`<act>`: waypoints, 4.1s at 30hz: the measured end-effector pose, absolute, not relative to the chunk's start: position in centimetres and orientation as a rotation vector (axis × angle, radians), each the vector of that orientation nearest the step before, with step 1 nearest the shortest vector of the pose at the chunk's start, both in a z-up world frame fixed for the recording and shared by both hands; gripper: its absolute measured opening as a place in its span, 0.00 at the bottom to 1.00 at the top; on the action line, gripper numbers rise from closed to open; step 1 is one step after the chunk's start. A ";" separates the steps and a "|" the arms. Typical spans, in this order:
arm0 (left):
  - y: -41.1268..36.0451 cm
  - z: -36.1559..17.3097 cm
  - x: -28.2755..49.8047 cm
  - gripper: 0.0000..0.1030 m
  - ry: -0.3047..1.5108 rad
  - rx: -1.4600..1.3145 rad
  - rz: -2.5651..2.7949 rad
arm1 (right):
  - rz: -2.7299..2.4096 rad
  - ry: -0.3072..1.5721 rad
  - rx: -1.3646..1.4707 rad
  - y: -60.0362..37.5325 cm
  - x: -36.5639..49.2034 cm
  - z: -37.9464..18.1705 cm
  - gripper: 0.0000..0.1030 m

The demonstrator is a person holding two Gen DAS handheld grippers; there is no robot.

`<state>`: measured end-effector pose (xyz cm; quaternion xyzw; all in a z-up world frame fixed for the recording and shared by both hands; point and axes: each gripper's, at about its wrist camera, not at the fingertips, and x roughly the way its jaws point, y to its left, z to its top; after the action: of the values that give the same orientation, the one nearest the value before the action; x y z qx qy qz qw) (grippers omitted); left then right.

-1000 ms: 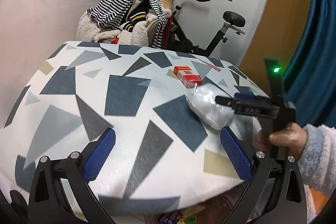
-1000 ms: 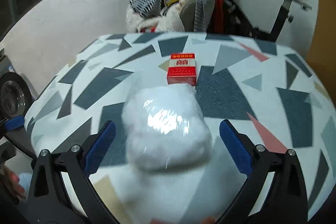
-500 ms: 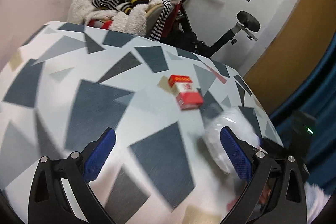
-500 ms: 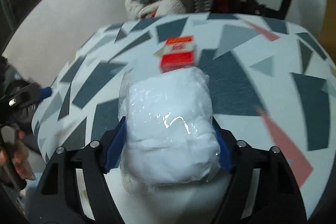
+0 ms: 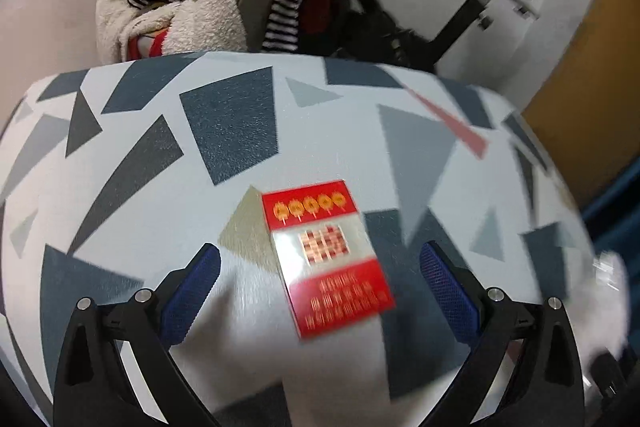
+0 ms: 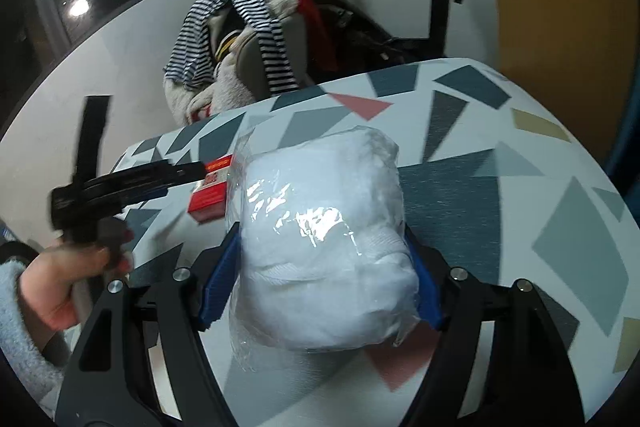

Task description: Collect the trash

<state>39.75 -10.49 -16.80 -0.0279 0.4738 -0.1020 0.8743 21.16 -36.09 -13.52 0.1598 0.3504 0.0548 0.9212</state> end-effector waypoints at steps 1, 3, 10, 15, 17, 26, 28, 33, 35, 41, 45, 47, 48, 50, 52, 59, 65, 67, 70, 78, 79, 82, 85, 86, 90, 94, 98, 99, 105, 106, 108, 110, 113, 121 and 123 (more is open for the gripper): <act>-10.8 -17.3 40.3 0.94 1.008 -0.042 -0.183 | 0.115 0.712 0.343 -36.4 20.8 -13.3 0.71; -11.1 -18.4 41.3 0.94 1.046 -0.023 -0.145 | 0.123 0.701 0.356 -36.9 20.8 -13.2 0.71; -10.0 -18.6 39.5 0.57 1.066 0.021 -0.202 | 0.148 0.692 0.345 -36.9 20.1 -12.9 0.71; -8.1 -16.9 35.3 0.56 1.029 0.013 -0.273 | 0.172 0.685 0.344 -35.5 18.1 -12.5 0.71; -7.2 -15.8 32.7 0.56 1.001 0.025 -0.302 | 0.178 0.688 0.324 -34.6 17.1 -12.5 0.71; -3.0 -11.5 19.2 0.56 0.878 0.045 -0.378 | 0.227 0.697 0.297 -30.9 12.2 -12.2 0.71; -1.9 -11.1 16.3 0.56 0.863 0.036 -0.383 | 0.249 0.704 0.280 -29.7 10.9 -12.3 0.71; 1.6 -10.6 8.8 0.56 0.826 -0.011 -0.384 | 0.305 0.713 0.232 -27.4 8.2 -12.7 0.71; 2.7 -10.6 6.6 0.56 0.812 -0.025 -0.385 | 0.326 0.717 0.210 -26.5 7.2 -12.9 0.71; 4.5 -10.3 1.0 0.56 0.769 -0.045 -0.393 | 0.403 0.730 0.119 -23.3 4.1 -13.6 0.71; 4.8 -10.4 -1.3 0.56 0.748 -0.029 -0.407 | 0.460 0.734 0.030 -21.0 1.8 -14.6 0.71; 4.8 -10.6 -2.2 0.56 0.745 -0.012 -0.411 | 0.480 0.758 -0.002 -20.1 0.9 -15.6 0.71; 4.7 -10.8 -2.5 0.56 0.743 -0.008 -0.414 | 0.485 0.763 -0.006 -19.8 0.8 -15.6 0.71; 4.9 -11.0 -3.0 0.56 0.740 -0.009 -0.426 | 0.501 0.776 -0.016 -19.2 0.4 -15.9 0.71; 5.1 -11.1 -3.3 0.56 0.738 -0.009 -0.425 | 0.536 0.788 -0.037 -18.4 -0.1 -16.3 0.71; 6.9 -11.3 -3.0 0.56 0.732 -0.072 -0.396 | 0.579 0.859 -0.053 -17.2 -0.2 -17.9 0.72; 7.0 -11.6 -3.2 0.56 0.738 -0.069 -0.394 | 0.646 0.970 -0.110 -15.8 0.0 -19.8 0.72; 6.9 -11.8 -3.2 0.56 0.743 -0.071 -0.397 | 0.653 0.990 -0.119 -15.4 0.1 -20.2 0.72; 6.8 -12.1 -3.2 0.56 0.747 -0.068 -0.399 | 0.659 1.018 -0.136 -14.9 0.2 -21.0 0.72; 6.5 -12.8 -3.2 0.56 0.749 -0.043 -0.426 | 0.638 1.036 -0.113 -14.7 0.4 -21.8 0.85; 6.4 -12.9 -3.2 0.56 0.750 -0.040 -0.430 | 0.632 1.024 -0.098 -15.0 0.4 -21.7 0.88; 6.1 -13.5 -3.1 0.56 0.756 -0.025 -0.446 | 0.597 0.999 -0.048 -15.9 0.7 -21.6 0.90; 5.6 -14.3 -2.8 0.56 0.767 -0.008 -0.473 | 0.540 0.938 -0.004 -17.0 0.7 -20.9 0.90; 5.3 -14.6 -2.7 0.56 0.771 -0.003 -0.488 | 0.512 0.896 0.016 -17.7 0.6 -20.4 0.90; 3.9 -16.0 -2.5 0.56 0.791 0.046 -0.535 | 0.458 0.828 0.071 -19.2 0.2 -19.6 0.92; 2.3 -18.0 -2.1 0.56 0.833 0.088 -0.560 | 0.400 0.799 0.132 -21.0 0.3 -19.4 0.92; 1.8 -19.6 -1.5 0.56 0.881 0.075 -0.554 | 0.361 0.795 0.166 -22.0 0.7 -19.4 0.92; 1.7 -19.9 -1.3 0.56 0.887 0.074 -0.549 | 0.358 0.796 0.172 -22.1 0.9 -19.2 0.92; 0.6 -21.0 -1.1 0.56 0.929 0.119 -0.554 | 0.359 0.799 0.170 -23.5 1.6 -18.6 0.92; 0.5 -21.1 -1.1 0.56 0.930 0.131 -0.547 | 0.359 0.800 0.169 -23.4 1.5 -18.7 0.92; 0.3 -21.3 -1.1 0.60 0.936 0.142 -0.535 | 0.360 0.802 0.163 -23.3 1.6 -18.8 0.92; 0.4 -21.4 -1.0 0.73 0.939 0.141 -0.527 | 0.359 0.803 0.159 -22.8 1.5 -18.7 0.92; 0.8 -21.2 -1.1 0.82 0.923 0.132 -0.498 | 0.357 0.805 0.150 -22.7 1.5 -18.7 0.93; 2.8 -19.7 -0.9 0.90 0.854 0.089 -0.350 | 0.342 0.805 0.149 -22.3 1.5 -18.8 0.94; 3.2 -19.2 -1.0 0.90 0.836 0.080 -0.332 | 0.336 0.806 0.148 -22.3 1.5 -18.8 0.94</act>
<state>-0.97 3.23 -19.19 0.0385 0.4040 -0.1604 0.8998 1.50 -22.29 -18.85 0.0717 0.3900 0.1627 0.9035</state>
